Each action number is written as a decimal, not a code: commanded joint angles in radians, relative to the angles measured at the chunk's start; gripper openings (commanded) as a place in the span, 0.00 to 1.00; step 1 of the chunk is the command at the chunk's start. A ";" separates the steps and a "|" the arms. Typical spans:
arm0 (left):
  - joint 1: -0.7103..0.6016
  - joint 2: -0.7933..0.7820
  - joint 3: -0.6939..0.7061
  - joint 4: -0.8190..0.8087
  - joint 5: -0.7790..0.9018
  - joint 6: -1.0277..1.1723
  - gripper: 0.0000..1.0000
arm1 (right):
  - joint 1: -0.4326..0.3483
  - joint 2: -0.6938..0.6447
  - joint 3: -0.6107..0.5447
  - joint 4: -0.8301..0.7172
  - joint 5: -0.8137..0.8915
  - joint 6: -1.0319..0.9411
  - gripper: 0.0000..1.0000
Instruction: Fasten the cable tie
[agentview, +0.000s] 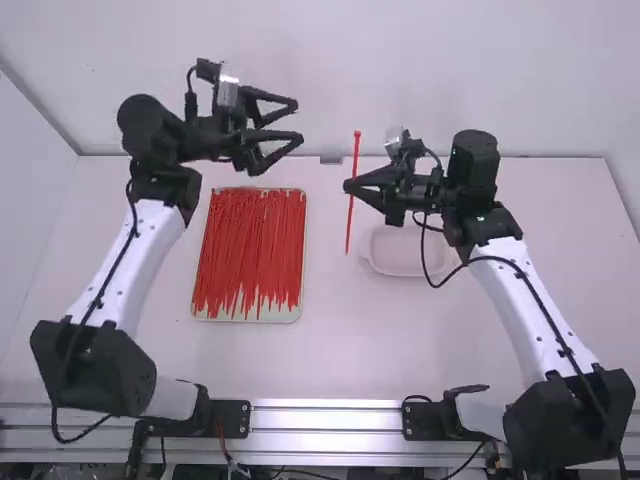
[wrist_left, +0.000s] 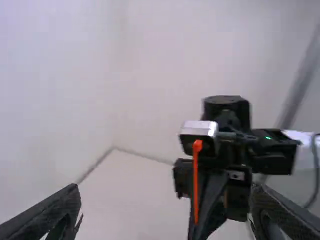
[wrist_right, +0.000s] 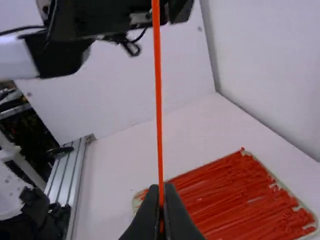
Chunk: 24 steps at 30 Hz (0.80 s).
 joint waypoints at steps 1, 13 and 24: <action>-0.044 0.064 0.114 0.006 0.221 -0.047 0.87 | 0.003 -0.015 0.031 0.006 -0.087 -0.020 0.00; -0.137 0.161 0.176 0.000 0.254 -0.055 0.75 | 0.033 -0.015 0.031 0.005 -0.084 -0.035 0.00; -0.184 0.161 0.153 -0.012 0.244 -0.027 0.38 | 0.034 -0.015 0.031 0.007 -0.063 -0.035 0.00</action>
